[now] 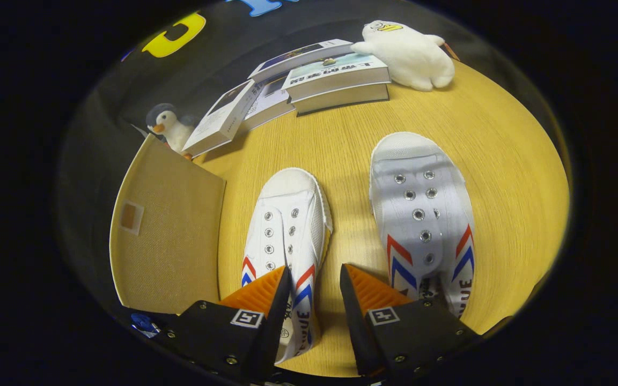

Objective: Open the storage box then place both shoes into the box .Put the left shoe in first, then the right shoe, with the right side of both shoes facing outward in a uniform manner.

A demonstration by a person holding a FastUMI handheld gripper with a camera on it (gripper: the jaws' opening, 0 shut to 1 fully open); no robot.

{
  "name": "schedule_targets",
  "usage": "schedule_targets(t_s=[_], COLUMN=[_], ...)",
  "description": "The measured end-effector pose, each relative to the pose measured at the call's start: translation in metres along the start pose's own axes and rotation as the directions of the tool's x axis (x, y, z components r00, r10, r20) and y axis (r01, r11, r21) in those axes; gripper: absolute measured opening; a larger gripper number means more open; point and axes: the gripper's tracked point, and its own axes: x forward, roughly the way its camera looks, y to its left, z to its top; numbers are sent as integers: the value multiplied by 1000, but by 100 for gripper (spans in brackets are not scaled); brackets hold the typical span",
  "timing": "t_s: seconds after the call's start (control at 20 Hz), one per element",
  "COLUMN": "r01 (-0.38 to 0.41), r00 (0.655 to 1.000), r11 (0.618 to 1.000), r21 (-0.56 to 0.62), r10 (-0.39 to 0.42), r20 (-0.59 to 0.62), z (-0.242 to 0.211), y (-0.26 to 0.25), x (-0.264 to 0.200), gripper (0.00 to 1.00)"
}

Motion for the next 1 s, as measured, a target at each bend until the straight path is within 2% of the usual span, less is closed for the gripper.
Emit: schedule_targets(t_s=[0.05,0.1,0.15,0.2,0.35,0.45,0.75,1.0], r01=[6,-20,-31,-25,-18,-8,-26,-89], r00=[1000,1000,999,1000,999,1000,1000,996], r11=[1000,1000,999,999,998,994,997,988], r21=[-3,12,35,41,59,108,76,123], r10=[-6,20,31,25,20,11,26,87], r20=[-4,-9,-11,-15,-34,-29,6,21], z=[-1,0,-1,-3,-3,-1,2,12], y=[-1,5,8,7,7,5,15,36], x=[1,-5,4,5,0,0,-14,-39], gripper=[56,56,39,27,27,5,5,5])
